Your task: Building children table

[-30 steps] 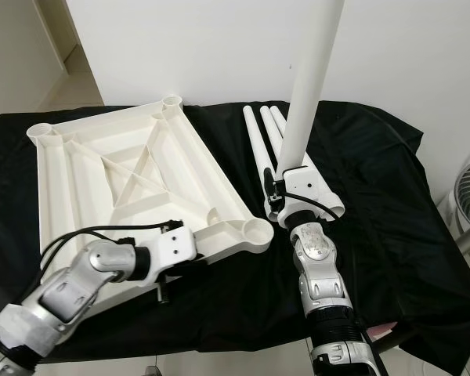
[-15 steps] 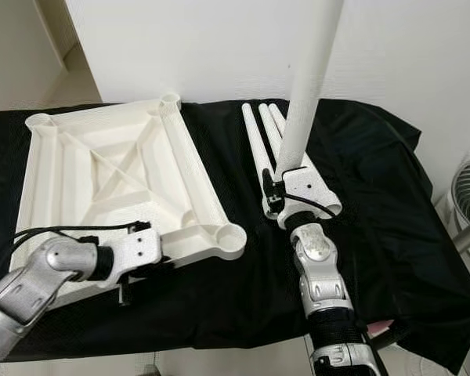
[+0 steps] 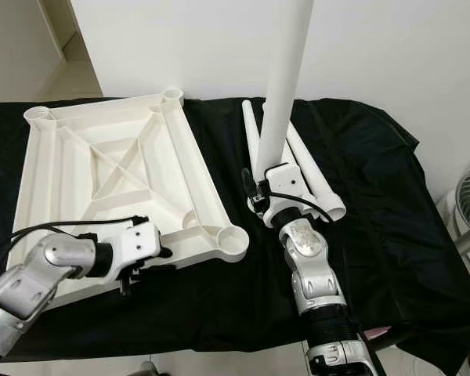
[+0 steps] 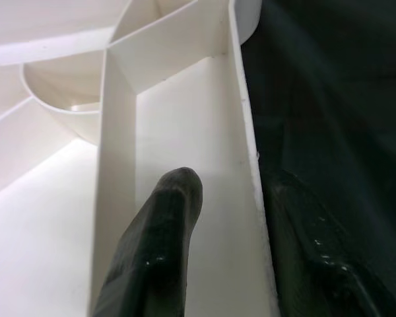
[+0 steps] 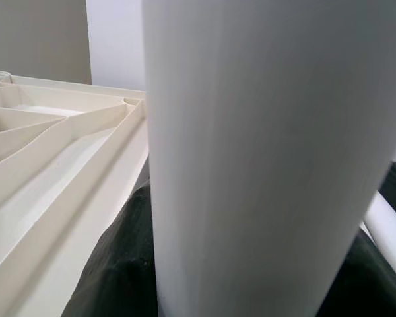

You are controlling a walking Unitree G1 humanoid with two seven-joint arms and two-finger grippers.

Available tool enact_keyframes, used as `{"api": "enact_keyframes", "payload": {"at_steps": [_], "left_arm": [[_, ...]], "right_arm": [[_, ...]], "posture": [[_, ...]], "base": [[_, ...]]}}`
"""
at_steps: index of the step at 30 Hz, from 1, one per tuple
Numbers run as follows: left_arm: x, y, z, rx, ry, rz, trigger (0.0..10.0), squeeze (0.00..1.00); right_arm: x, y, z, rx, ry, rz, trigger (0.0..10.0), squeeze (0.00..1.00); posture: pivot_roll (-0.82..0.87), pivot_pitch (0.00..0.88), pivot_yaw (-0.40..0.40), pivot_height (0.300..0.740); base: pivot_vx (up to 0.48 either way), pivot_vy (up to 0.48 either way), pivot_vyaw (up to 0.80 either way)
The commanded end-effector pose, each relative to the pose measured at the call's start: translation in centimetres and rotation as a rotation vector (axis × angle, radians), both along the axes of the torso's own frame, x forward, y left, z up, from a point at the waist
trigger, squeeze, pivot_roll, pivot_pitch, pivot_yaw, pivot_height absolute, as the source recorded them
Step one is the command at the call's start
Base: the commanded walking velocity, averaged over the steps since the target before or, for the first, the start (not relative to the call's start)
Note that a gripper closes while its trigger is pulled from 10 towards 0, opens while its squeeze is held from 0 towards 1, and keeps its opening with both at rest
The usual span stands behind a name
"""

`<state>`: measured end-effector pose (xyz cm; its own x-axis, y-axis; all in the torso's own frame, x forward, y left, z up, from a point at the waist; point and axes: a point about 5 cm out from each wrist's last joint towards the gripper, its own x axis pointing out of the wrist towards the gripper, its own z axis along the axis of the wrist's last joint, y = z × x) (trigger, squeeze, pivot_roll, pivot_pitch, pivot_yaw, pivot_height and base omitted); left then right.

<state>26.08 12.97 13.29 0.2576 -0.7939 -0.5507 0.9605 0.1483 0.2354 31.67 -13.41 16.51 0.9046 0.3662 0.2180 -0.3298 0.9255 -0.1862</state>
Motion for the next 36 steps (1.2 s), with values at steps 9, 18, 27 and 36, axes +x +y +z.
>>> {"api": "enact_keyframes", "payload": {"at_steps": [9, 18, 27, 36], "left_arm": [[2.3, -0.3, 3.1, -0.267, -0.064, 0.131, 10.0, 0.00], [3.1, -1.9, 4.3, -0.474, -0.177, 0.236, 10.0, 0.00], [2.6, -2.9, 4.2, -0.515, -0.200, 0.256, 10.0, 0.00], [1.1, -3.5, 3.7, -0.574, -0.214, 0.245, 10.0, 0.00]], "right_arm": [[0.0, 0.0, 0.8, 0.017, -0.028, 0.035, 10.0, 0.00], [-0.6, 0.2, 1.5, 0.074, -0.069, 0.078, 10.0, 0.00], [-1.5, 0.7, 1.0, 0.071, -0.040, 0.120, 10.0, 0.00], [-3.2, 1.0, 0.5, 0.092, -0.010, 0.156, 10.0, 0.00]], "posture": [[0.02, 0.012, -0.025, 0.740], [0.01, 0.000, -0.028, 0.740], [0.02, 0.000, -0.036, 0.740], [0.02, 0.001, -0.044, 0.740]], "base": [[0.000, 0.000, 0.00], [0.000, 0.000, 0.00], [0.000, 0.000, 0.00], [0.000, 0.000, 0.00]]}}
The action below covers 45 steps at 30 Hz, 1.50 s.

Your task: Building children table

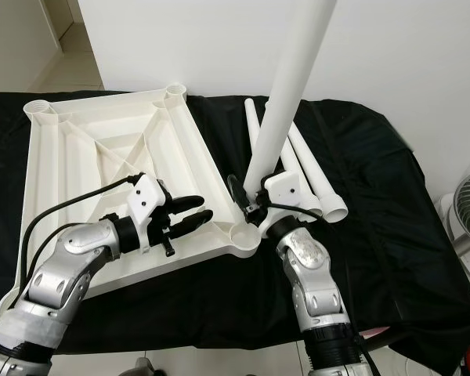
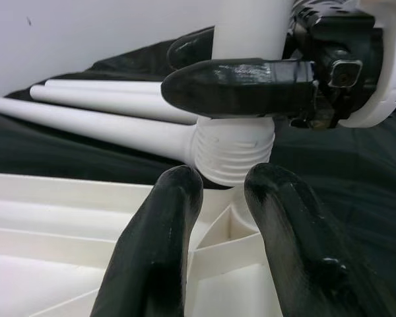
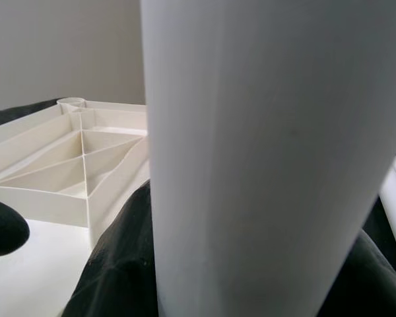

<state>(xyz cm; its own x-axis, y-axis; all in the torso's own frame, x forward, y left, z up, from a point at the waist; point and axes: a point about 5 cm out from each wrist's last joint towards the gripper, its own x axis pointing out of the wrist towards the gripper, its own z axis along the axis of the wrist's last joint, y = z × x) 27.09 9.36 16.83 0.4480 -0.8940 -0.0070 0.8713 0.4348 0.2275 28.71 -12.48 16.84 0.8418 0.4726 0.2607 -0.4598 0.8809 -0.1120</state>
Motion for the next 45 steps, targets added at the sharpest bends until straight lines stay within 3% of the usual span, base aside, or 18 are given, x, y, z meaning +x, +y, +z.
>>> {"api": "enact_keyframes", "payload": {"at_steps": [1, 8, 11, 19, 30, 35, 39, 43, 45], "left_arm": [[0.1, 0.1, 0.2, -0.025, -0.024, 0.089, 10.0, 0.00], [0.1, 1.0, 0.2, -0.030, -0.012, 0.107, 10.0, 0.00], [-0.3, 2.1, 0.5, -0.045, -0.004, 0.121, 10.0, 0.00], [-1.0, 2.4, 0.7, -0.051, -0.008, 0.144, 10.0, 0.00], [-1.3, 2.6, 0.8, -0.064, -0.010, 0.171, 10.0, 0.00], [-1.6, 3.0, 0.9, -0.067, -0.004, 0.202, 10.0, 0.00], [-1.7, 3.1, 1.0, -0.065, -0.002, 0.206, 10.0, 0.00], [-1.8, 3.3, 1.0, -0.067, -0.002, 0.211, 10.0, 0.00], [-1.8, 3.3, 1.0, -0.066, -0.002, 0.213, 10.0, 0.00]], "right_arm": [[-0.3, 0.1, 0.2, 0.007, -0.002, 0.011, 10.0, 0.00], [-0.8, 0.2, -0.1, 0.004, 0.016, 0.022, 10.0, 0.00], [-1.7, 0.2, -1.1, 0.002, 0.073, 0.030, 10.0, 0.00], [-1.6, -0.2, -3.1, -0.004, 0.180, 0.002, 10.0, 0.00], [-1.2, 0.2, -3.6, -0.057, 0.179, 0.027, 10.0, 0.00], [-1.3, 0.2, -4.0, -0.189, 0.132, 0.088, 10.0, 0.00], [-1.4, 0.0, -4.2, -0.217, 0.127, 0.103, 10.0, 0.00], [-1.3, -0.2, -4.5, -0.221, 0.141, 0.112, 10.0, 0.00], [-1.1, -0.4, -4.9, -0.177, 0.186, 0.113, 10.0, 0.00]], "posture": [[0.02, 0.001, -0.044, 0.740], [0.02, 0.004, -0.046, 0.740], [0.03, 0.017, -0.060, 0.740], [0.05, 0.026, -0.071, 0.740], [0.06, 0.031, -0.080, 0.740], [0.07, 0.040, -0.081, 0.740], [0.07, 0.042, -0.080, 0.740], [0.07, 0.044, -0.078, 0.740], [0.07, 0.045, -0.076, 0.740]], "base": [[0.000, 0.000, 0.00], [0.000, 0.000, 0.00], [0.000, 0.000, 0.00], [0.000, 0.000, 0.00], [0.000, 0.000, 0.00], [0.000, 0.000, 0.00], [0.000, 0.000, 0.00], [0.000, 0.000, 0.00], [0.000, 0.000, 0.00]]}}
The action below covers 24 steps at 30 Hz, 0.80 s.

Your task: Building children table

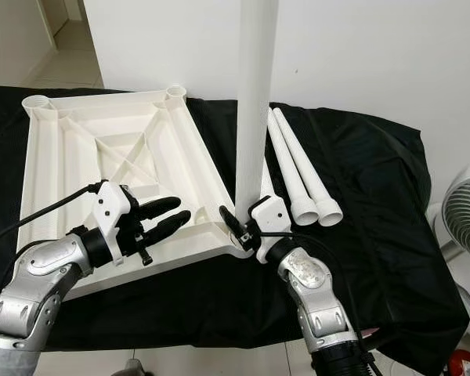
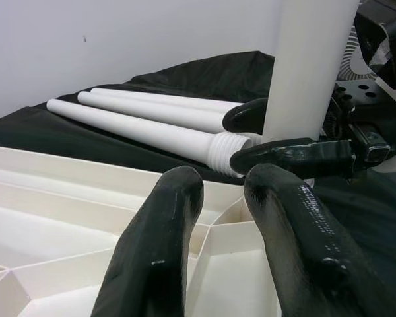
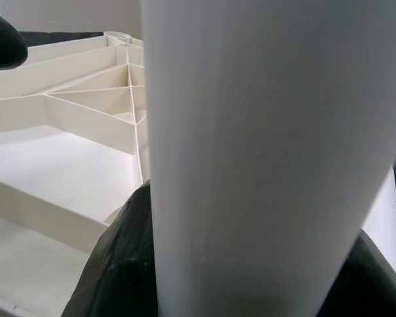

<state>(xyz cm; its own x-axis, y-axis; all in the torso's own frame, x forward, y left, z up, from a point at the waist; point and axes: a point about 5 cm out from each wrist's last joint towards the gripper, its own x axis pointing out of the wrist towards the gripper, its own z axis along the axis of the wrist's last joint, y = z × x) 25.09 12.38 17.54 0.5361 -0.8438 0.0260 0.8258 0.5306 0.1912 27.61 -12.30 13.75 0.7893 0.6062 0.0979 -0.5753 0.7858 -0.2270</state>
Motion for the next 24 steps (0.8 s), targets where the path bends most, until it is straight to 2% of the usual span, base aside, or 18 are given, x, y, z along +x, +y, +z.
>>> {"api": "enact_keyframes", "payload": {"at_steps": [1, 2, 4, 7, 15, 20, 22, 24], "left_arm": [[0.2, 0.3, 0.3, -0.017, -0.016, 0.112, 10.0, 0.00], [0.2, 0.3, 0.3, -0.017, -0.016, 0.112, 10.0, 0.00], [0.1, 0.3, 0.4, -0.013, -0.017, 0.111, 10.0, 0.00], [0.1, 0.4, 0.4, -0.012, -0.017, 0.112, 10.0, 0.00], [0.0, 0.5, 0.5, -0.008, -0.016, 0.116, 10.0, 0.00], [0.0, 0.5, 0.5, -0.009, -0.018, 0.120, 10.0, 0.00], [0.1, 0.6, 0.6, -0.010, -0.020, 0.123, 10.0, 0.00], [0.1, 0.6, 0.6, -0.009, -0.021, 0.124, 10.0, 0.00]], "right_arm": [[0.0, -0.7, -1.8, 0.011, 0.117, -0.023, 10.0, 0.00], [0.0, -0.7, -1.8, 0.011, 0.117, -0.023, 10.0, 0.00], [0.3, -0.8, -2.1, 0.089, 0.177, -0.053, 10.0, 0.00], [0.6, -1.0, -2.3, 0.143, 0.217, -0.080, 10.0, 0.00], [0.4, -1.1, -2.7, 0.174, 0.229, -0.130, 10.0, 0.00], [-0.1, -1.2, -2.6, 0.196, 0.174, -0.149, 10.0, 0.00], [-1.0, -1.3, -2.5, 0.212, 0.077, -0.160, 10.0, 0.00], [-1.4, -1.4, -2.5, 0.214, 0.053, -0.165, 10.0, 0.00]], "posture": [[0.07, 0.045, -0.076, 0.740], [0.07, 0.045, -0.076, 0.740], [0.07, 0.045, -0.075, 0.740], [0.07, 0.046, -0.074, 0.740], [0.07, 0.046, -0.075, 0.740], [0.07, 0.047, -0.076, 0.740], [0.07, 0.047, -0.074, 0.740], [0.07, 0.047, -0.074, 0.740]], "base": [[0.000, 0.000, 0.00], [0.000, 0.000, 0.00], [0.000, 0.000, 0.00], [0.000, 0.000, 0.00], [0.000, 0.000, 0.00], [0.000, 0.000, 0.00], [0.000, 0.000, 0.00], [0.000, 0.000, 0.00]]}}
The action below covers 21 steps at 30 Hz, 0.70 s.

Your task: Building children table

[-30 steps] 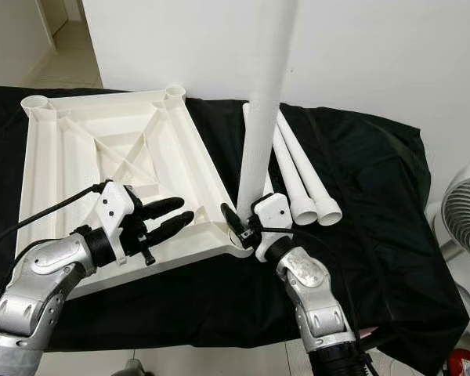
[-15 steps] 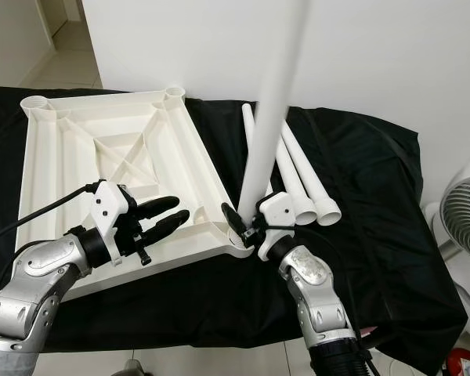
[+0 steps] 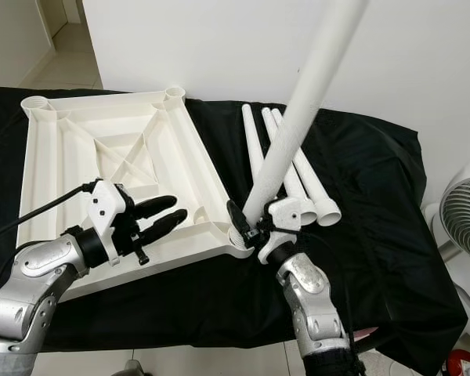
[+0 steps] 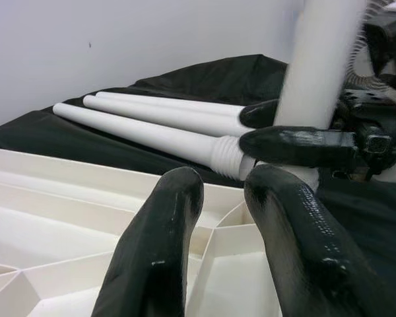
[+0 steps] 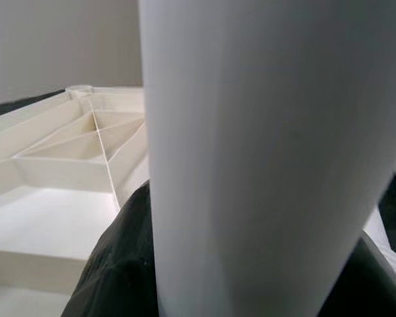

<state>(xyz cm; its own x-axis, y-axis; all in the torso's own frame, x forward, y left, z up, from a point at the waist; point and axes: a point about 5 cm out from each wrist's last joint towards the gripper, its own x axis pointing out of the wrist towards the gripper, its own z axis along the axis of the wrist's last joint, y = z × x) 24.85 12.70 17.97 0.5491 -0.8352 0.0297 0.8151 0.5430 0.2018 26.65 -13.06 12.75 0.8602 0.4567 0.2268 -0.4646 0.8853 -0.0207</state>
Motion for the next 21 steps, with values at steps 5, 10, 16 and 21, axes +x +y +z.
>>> {"api": "enact_keyframes", "payload": {"at_steps": [5, 10, 16, 21], "left_arm": [[0.4, 0.6, 0.4, -0.008, -0.012, 0.113, 10.0, 0.00], [0.4, 0.7, 0.4, -0.005, -0.015, 0.118, 10.0, 0.00], [0.5, 0.7, 0.5, -0.004, -0.017, 0.122, 10.0, 0.00], [0.5, 0.8, 0.5, -0.004, -0.020, 0.128, 10.0, 0.00]], "right_arm": [[-0.4, -0.4, -2.1, -0.038, 0.096, -0.043, 10.0, 0.00], [0.4, -0.3, -2.7, -0.211, 0.136, -0.034, 10.0, 0.00], [0.4, 0.1, -2.9, -0.348, 0.089, 0.035, 10.0, 0.00], [0.1, 0.1, -3.2, -0.289, 0.125, 0.076, 10.0, 0.00]], "posture": [[0.07, 0.051, -0.067, 0.740], [0.07, 0.055, -0.065, 0.740], [0.07, 0.056, -0.069, 0.740], [0.07, 0.056, -0.071, 0.740]], "base": [[0.000, 0.000, 0.00], [0.000, 0.000, 0.00], [0.000, 0.000, 0.00], [0.000, 0.000, 0.00]]}}
